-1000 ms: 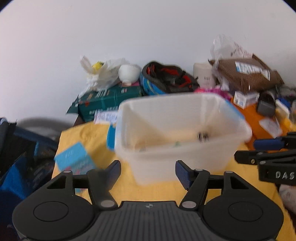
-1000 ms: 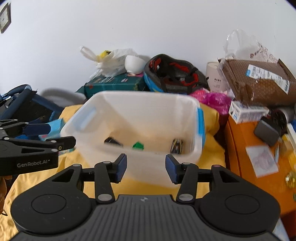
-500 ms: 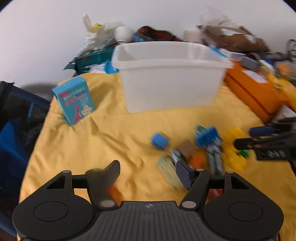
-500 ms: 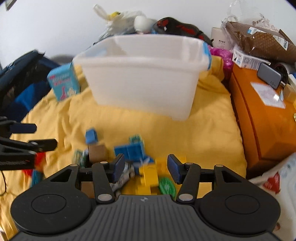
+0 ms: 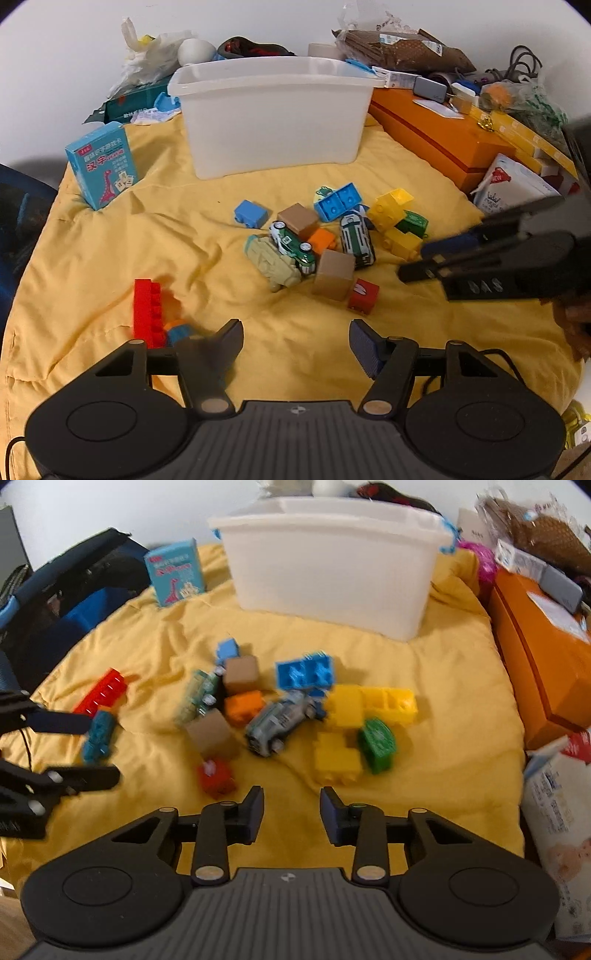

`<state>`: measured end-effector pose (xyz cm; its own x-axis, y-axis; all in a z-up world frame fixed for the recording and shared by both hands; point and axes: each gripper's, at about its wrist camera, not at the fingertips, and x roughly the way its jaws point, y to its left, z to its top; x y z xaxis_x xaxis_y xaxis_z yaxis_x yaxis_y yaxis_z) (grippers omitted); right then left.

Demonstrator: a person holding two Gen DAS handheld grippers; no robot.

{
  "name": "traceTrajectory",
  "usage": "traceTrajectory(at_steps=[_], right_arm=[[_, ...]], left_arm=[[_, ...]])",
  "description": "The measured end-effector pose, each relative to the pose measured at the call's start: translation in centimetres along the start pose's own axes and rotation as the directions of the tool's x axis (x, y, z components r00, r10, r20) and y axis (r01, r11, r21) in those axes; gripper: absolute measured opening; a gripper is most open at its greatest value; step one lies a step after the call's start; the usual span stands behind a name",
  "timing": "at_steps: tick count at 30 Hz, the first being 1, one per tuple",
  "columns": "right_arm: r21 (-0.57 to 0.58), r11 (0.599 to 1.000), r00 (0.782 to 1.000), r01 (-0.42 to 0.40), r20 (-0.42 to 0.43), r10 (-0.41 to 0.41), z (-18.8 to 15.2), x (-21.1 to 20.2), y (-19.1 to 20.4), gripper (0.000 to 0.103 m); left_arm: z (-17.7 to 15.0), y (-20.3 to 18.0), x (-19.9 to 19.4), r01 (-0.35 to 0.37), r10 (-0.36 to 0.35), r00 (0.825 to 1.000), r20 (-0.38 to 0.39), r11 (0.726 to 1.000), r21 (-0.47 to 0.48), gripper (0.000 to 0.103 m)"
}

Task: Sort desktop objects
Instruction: 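Move both open tools back over the toy pile, then grasp the white-green race car with the right tool while the left tool grasps the dark green car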

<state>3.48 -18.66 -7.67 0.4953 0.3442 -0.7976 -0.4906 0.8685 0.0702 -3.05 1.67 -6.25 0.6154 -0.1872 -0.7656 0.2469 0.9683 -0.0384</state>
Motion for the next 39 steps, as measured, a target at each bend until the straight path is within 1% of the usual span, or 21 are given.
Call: traceTrajectory(at_steps=[3,6,10,12,14,15,16,17,19,20,22,24,26,29,31,32,33,34,36,38,39], right_arm=[[-0.005,1.0,0.999,0.012,0.037,-0.012,0.9,0.1,0.8,0.037],[0.044,0.999,0.998,0.024,0.055,-0.026,2.4,1.0,0.7,0.037],[0.068,0.996,0.998,0.055,0.017,-0.057,4.0,3.2,1.2,0.039],[0.074,0.995,0.997,0.071,-0.02,-0.07,4.0,4.4,1.3,0.039],[0.077,0.995,0.998,0.066,-0.007,-0.066,3.6,4.7,1.3,0.04],[0.07,0.995,0.998,0.068,-0.004,-0.068,3.5,4.7,1.4,0.036],[0.072,0.993,0.996,0.091,-0.003,-0.091,3.4,4.6,1.4,0.039],[0.101,0.99,0.995,0.099,-0.001,-0.1,3.4,4.4,0.7,0.038],[0.181,0.983,0.999,0.03,-0.017,-0.027,3.2,4.1,-1.1,0.027],[0.193,0.981,1.0,-0.001,-0.014,0.004,3.0,3.7,-1.5,0.022],[0.143,0.99,1.0,-0.003,-0.004,0.004,2.4,2.7,-1.4,0.016],[0.092,0.996,1.0,0.013,-0.007,-0.013,1.7,2.0,-0.9,0.013],[0.085,0.996,1.0,0.019,-0.014,-0.018,1.0,1.6,-0.7,0.013],[0.142,0.99,1.0,-0.003,-0.018,0.006,0.4,1.7,-1.3,0.013],[0.151,0.989,1.0,-0.004,-0.014,0.006,0.4,1.7,-1.4,0.013],[0.149,0.989,1.0,-0.002,-0.012,0.004,0.6,1.6,-1.3,0.013],[0.151,0.989,1.0,-0.001,-0.01,0.003,0.7,1.6,-1.3,0.013],[0.157,0.988,1.0,-0.002,-0.007,0.003,0.7,1.7,-1.3,0.013],[0.177,0.984,1.0,-0.01,-0.001,0.01,0.8,1.8,-1.3,0.014],[0.186,0.982,1.0,-0.017,0.002,0.017,0.8,1.9,-1.4,0.017],[0.187,0.982,1.0,-0.015,0.002,0.014,0.8,2.0,-1.4,0.018]], left_arm=[[-0.3,-0.1,-0.2,-0.005,0.005,1.0,0.0,1.0,0.008,0.068],[-0.2,-0.1,-0.4,-0.013,0.013,1.0,0.009,1.0,0.017,0.068],[1.3,0.3,-0.3,-0.016,0.015,0.999,0.048,1.0,0.014,0.067],[2.7,0.3,0.3,0.002,-0.003,0.998,0.068,1.0,0.012,0.067],[4.3,0.4,1.2,0.039,-0.039,0.996,0.081,0.999,0.007,0.064],[5.0,0.7,1.7,0.076,-0.074,0.993,0.09,0.997,-0.01,0.064],[5.7,1.0,2.3,0.099,-0.096,0.992,0.083,0.994,-0.037,0.064],[6.3,1.2,3.1,0.096,-0.093,0.994,0.058,0.994,-0.056,0.064],[7.3,1.8,4.4,0.086,-0.084,0.996,0.024,0.992,-0.097,0.062],[7.5,2.3,4.9,0.1,-0.098,0.995,0.015,0.987,-0.128,0.062],[8.0,2.7,6.0,0.108,-0.111,0.994,-0.013,0.981,-0.161,0.062],[8.5,2.4,7.5,0.116,-0.125,0.991,-0.052,0.982,-0.149,0.061],[8.6,2.1,9.2,0.092,-0.109,0.988,-0.113,0.985,-0.143,0.055],[8.7,1.8,9.8,0.03,-0.041,0.994,-0.102,0.994,-0.107,0.053],[9.0,1.7,9.9,0.043,-0.054,0.993,-0.104,0.994,-0.103,0.038],[9.1,1.7,10.3,0.066,-0.079,0.989,-0.128,0.992,-0.105,0.026],[9.1,1.7,10.8,0.079,-0.097,0.982,-0.164,0.99,-0.116,0.025],[9.1,1.9,11.0,0.087,-0.108,0.98,-0.17,0.988,-0.127,0.025],[9.1,2.1,11.1,0.08,-0.105,0.98,-0.171,0.986,-0.149,0.024],[8.8,2.6,11.0,0.074,-0.102,0.982,-0.161,0.982,-0.171,0.017],[8.6,2.8,10.9,0.068,-0.096,0.983,-0.157,0.983,-0.173,0.016]])
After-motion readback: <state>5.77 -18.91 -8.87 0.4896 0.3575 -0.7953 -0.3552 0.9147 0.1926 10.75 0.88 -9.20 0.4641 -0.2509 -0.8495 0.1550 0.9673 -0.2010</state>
